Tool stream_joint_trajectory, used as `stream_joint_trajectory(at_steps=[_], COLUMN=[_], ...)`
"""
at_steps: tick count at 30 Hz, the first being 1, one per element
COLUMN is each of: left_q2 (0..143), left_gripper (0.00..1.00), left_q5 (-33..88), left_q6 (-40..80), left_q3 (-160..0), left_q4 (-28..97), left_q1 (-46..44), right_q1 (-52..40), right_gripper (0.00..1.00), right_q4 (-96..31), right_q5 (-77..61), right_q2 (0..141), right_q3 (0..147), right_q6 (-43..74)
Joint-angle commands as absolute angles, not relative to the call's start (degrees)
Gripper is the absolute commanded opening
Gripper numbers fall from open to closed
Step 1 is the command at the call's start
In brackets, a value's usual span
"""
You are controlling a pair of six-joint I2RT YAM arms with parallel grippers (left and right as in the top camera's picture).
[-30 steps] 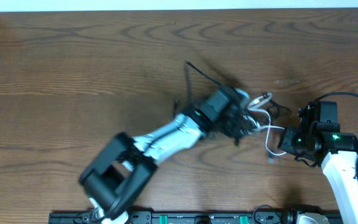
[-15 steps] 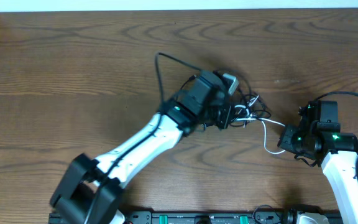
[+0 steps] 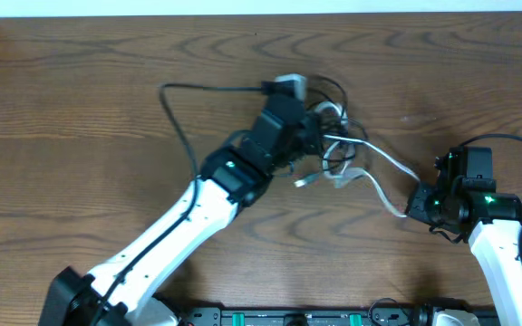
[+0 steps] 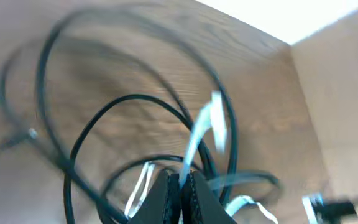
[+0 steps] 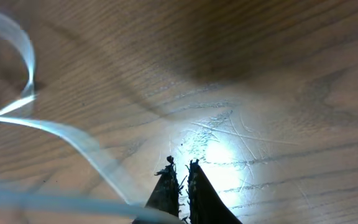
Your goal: Untangle cables
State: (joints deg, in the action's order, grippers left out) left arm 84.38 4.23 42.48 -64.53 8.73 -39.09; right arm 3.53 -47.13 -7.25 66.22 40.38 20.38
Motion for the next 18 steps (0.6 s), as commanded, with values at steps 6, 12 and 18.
stream_joint_trajectory(at_steps=[6, 12, 18], left_q2=[85.9, 85.9, 85.9], left_gripper=[0.07, 0.07, 0.08], left_q5=[10.2, 19.5, 15.7], left_q6=[39.3, 26.7, 30.5], left_q3=[-64.9, -64.9, -64.9], left_q4=[12.2, 8.5, 9.1], left_q1=[-38.4, -38.4, -38.4], right_q1=[3.7, 3.7, 3.7], right_gripper=[0.06, 0.06, 0.07], right_q4=[-46.4, -46.3, -46.3], right_q5=[-6.4, -6.4, -7.5], right_q2=[65.9, 65.9, 65.9], right_q3=[40.3, 40.3, 40.3], right_q6=[20.9, 21.0, 20.9])
